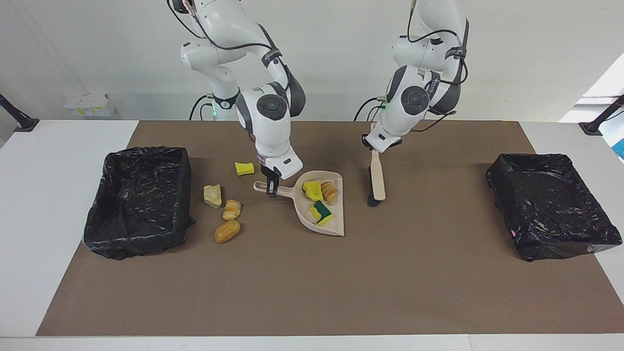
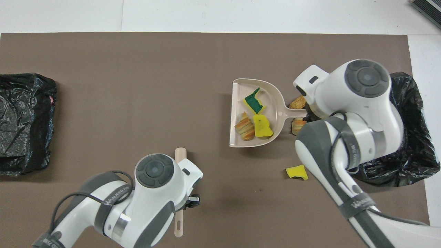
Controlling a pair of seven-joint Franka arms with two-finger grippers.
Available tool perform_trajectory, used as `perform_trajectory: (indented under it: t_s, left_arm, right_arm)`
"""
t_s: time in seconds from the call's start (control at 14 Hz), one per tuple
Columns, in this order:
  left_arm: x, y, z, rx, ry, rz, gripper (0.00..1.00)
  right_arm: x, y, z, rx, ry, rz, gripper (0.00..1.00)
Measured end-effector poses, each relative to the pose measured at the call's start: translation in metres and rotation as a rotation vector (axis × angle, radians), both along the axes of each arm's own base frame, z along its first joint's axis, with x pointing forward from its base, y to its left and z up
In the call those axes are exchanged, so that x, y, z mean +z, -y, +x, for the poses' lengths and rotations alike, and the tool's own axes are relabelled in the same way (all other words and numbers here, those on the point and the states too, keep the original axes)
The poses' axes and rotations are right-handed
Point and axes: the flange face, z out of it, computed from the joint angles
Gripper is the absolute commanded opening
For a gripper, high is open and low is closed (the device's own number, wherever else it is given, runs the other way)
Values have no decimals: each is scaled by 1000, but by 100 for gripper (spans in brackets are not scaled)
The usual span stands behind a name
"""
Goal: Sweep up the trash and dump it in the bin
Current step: 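Carry the loaded dustpan with the right gripper over the trash bag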
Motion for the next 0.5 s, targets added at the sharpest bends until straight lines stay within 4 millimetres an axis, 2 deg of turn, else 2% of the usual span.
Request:
perform_trajectory:
  t_s: [0.07, 0.22, 0.36, 0.5]
  left_arm:
    - [-3, 11, -18, 8, 39, -9, 0]
    - [-9, 21, -52, 49, 94, -16, 0]
    - [-10, 21, -72, 62, 114, -18, 0]
    - [-16, 20, -83, 56, 131, -28, 0]
  right_arm:
    - [7, 24, 4, -5, 2, 0, 0]
    - [21, 80, 9, -28, 13, 0, 0]
    - [36, 131, 8, -40, 21, -3, 0]
    - [50, 179, 6, -53, 22, -9, 0]
